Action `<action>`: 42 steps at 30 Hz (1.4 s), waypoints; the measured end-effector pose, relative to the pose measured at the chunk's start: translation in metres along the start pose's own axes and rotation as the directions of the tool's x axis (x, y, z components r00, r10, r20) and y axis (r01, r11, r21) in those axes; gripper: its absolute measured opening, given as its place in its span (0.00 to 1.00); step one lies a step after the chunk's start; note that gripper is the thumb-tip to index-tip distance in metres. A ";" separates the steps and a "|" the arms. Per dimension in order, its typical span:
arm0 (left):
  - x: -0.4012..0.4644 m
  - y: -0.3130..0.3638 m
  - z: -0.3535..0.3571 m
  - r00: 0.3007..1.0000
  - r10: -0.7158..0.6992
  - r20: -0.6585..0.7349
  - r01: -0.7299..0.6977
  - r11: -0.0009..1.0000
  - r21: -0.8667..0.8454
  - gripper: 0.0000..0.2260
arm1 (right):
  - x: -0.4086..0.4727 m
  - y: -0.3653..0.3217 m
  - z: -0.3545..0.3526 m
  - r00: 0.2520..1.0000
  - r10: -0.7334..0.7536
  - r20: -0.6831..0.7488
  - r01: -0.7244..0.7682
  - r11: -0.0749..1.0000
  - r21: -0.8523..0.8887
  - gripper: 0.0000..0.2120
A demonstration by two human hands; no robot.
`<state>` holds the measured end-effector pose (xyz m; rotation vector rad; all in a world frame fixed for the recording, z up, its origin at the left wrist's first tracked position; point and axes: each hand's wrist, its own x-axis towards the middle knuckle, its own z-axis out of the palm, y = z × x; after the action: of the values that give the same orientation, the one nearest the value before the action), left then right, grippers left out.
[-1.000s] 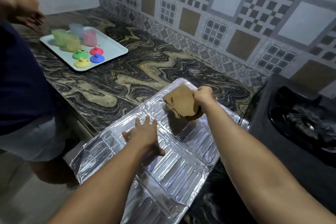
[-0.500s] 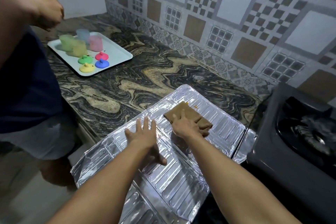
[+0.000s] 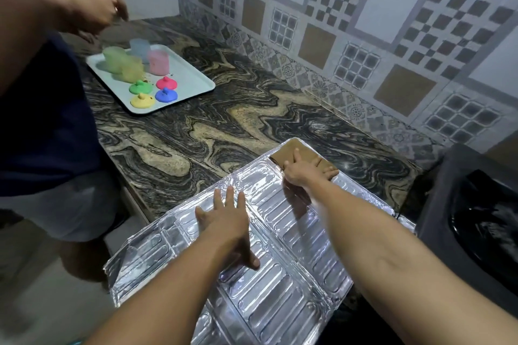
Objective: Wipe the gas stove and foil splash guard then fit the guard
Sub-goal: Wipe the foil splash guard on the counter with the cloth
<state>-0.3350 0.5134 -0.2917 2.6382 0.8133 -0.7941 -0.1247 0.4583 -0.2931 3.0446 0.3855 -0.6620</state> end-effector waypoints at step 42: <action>-0.003 0.000 -0.007 1.000 0.001 0.005 -0.001 1.000 0.013 0.71 | -0.023 0.014 0.027 0.919 -0.380 -0.108 0.375 0.925 -0.059 0.26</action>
<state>-0.3344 0.5152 -0.2839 2.6469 0.8084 -0.8086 -0.1525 0.4384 -0.3091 3.0031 0.9962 -0.4719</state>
